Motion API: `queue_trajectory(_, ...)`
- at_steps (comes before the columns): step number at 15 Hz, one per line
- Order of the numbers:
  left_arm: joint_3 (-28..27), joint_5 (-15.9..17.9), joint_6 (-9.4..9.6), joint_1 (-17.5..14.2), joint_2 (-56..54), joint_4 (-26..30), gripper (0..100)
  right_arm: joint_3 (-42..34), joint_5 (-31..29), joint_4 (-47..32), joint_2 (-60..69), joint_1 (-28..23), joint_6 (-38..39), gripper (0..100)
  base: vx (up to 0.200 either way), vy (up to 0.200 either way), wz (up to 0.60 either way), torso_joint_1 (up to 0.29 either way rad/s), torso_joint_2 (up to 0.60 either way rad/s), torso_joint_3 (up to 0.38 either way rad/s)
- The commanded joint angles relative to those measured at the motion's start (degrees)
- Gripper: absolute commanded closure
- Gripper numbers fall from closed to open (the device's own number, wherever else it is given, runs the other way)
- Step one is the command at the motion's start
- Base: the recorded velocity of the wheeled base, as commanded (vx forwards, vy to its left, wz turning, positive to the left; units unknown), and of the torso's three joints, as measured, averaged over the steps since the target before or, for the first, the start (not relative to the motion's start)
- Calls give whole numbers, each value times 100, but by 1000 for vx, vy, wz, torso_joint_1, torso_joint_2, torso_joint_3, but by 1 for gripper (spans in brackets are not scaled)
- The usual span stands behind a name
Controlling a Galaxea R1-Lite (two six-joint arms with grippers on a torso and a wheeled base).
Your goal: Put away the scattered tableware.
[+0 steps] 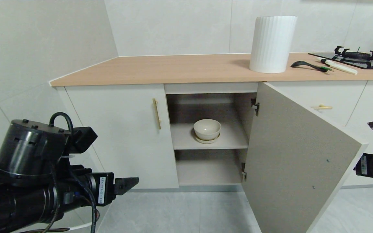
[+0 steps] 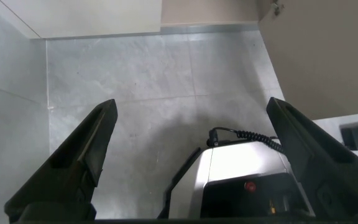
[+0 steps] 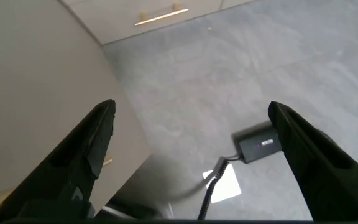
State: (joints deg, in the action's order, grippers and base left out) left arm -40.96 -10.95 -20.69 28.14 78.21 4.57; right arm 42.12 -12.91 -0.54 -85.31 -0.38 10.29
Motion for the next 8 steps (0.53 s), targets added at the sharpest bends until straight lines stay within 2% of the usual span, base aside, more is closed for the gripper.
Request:
queue_trajectory(1, 0, -4, -5, -1, 1, 0, 0, -143, 25, 133, -65, 293, 131, 0, 0, 0, 0, 0, 0, 0)
queue_trajectory(4, 0, -13, -5, -1, -26, 0, 0, -318, 17, 546, -135, 829, 413, 0, 0, 0, 0, 0, 0, 0)
queue_trajectory(8, 9, -21, 3, -1, -52, 0, 0, -406, -1, 1003, -548, 1831, 1388, 0, 0, 0, 0, 0, 0, 0)
